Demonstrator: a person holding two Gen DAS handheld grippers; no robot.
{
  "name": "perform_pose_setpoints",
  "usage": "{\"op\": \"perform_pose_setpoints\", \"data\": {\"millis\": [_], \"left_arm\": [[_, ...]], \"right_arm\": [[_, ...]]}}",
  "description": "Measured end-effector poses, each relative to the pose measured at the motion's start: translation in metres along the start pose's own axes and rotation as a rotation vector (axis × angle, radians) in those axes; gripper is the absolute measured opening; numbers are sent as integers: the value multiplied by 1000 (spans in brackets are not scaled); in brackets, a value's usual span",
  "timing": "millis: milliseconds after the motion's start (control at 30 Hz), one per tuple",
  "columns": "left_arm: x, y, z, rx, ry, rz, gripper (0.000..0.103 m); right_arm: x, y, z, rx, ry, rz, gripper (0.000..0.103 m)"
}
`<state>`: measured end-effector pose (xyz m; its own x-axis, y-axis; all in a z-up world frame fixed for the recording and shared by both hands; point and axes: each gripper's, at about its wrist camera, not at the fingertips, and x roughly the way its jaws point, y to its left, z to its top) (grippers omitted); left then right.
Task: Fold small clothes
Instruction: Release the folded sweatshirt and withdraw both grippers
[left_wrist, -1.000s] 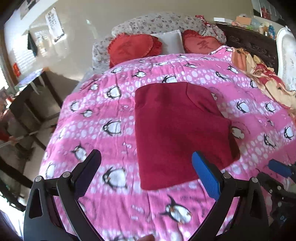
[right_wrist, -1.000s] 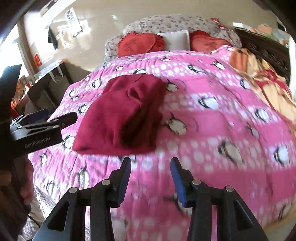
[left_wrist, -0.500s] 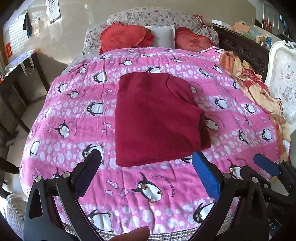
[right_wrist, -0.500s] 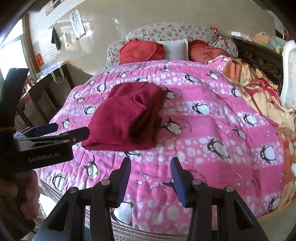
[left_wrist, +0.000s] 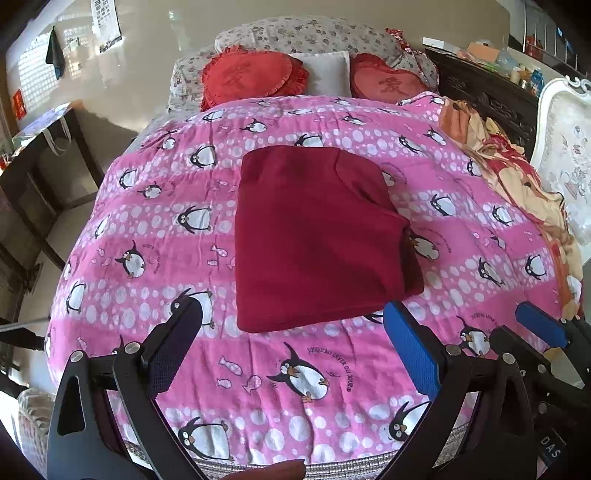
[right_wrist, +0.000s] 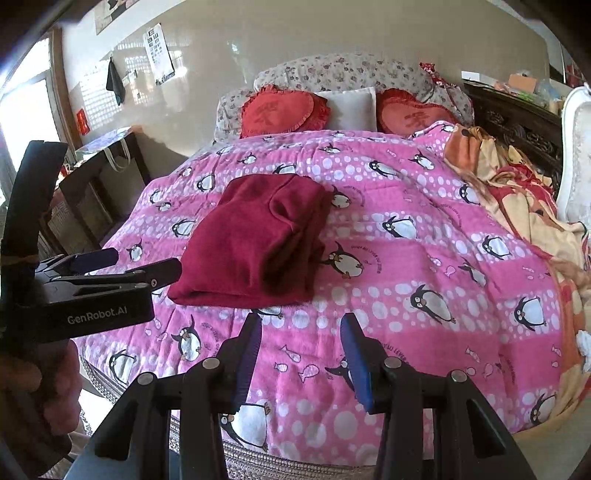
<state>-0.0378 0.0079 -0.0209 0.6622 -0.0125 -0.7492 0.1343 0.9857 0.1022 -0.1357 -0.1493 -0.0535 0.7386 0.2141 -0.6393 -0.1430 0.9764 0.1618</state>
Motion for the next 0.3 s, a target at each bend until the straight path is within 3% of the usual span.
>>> {"op": "perform_pose_setpoints", "data": {"millis": [133,300], "left_arm": [[1,1,0,-9,0,-23,99],[-1,1,0,2,-21,5,99]], "right_arm": [[-3,-1,1,6,-17,-3,43],[-6,-5,2,21,-35,-12,43]]}}
